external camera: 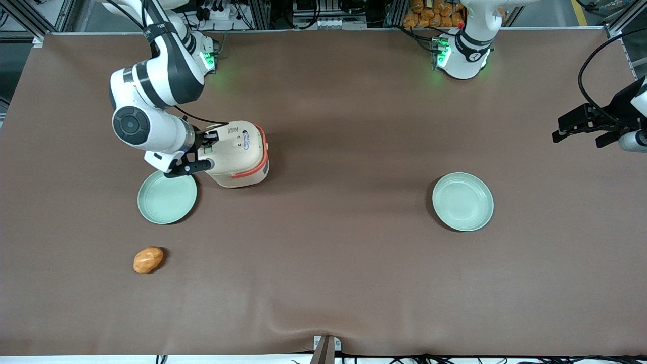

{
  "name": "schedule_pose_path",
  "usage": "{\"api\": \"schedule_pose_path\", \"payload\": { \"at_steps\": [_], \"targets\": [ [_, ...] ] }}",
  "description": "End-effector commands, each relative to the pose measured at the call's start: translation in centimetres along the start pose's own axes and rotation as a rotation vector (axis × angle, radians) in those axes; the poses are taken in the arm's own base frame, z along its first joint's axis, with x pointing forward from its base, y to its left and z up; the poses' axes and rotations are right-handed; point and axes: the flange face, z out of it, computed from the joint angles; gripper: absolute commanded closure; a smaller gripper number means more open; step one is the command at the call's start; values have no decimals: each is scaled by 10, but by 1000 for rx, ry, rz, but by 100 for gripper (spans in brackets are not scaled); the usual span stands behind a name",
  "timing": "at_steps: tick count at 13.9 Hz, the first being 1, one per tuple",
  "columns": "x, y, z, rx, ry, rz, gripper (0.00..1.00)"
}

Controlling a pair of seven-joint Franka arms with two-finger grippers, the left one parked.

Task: Press rice cooker button with right arm
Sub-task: 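Lower the closed right gripper onto the lid button and press down, then lift the right gripper off the button as the lid pops open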

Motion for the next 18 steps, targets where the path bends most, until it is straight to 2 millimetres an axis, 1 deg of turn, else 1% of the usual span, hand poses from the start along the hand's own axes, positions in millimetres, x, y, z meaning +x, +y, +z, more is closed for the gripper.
{"api": "schedule_pose_path", "payload": {
  "at_steps": [1,2,5,7,8,9,10,11,12,13,14,18],
  "targets": [
    [6,-3,-23,5,35,4,98],
    [6,-2,-37,8,29,2,97],
    [0,-7,-74,10,9,-7,95],
    [-9,-12,-107,10,-3,-15,90],
    [-14,-14,-121,9,-14,-19,85],
    [-20,-16,-142,9,-1,-27,73],
    [-23,-19,-161,11,39,-32,55],
    [-25,-21,-178,15,78,-37,45],
    [-29,-22,-194,16,116,-44,28],
    [-29,-21,-206,11,145,-45,9],
    [-31,-19,-221,9,178,-43,0],
    [-46,12,-273,25,282,-3,0]
  ]
}}
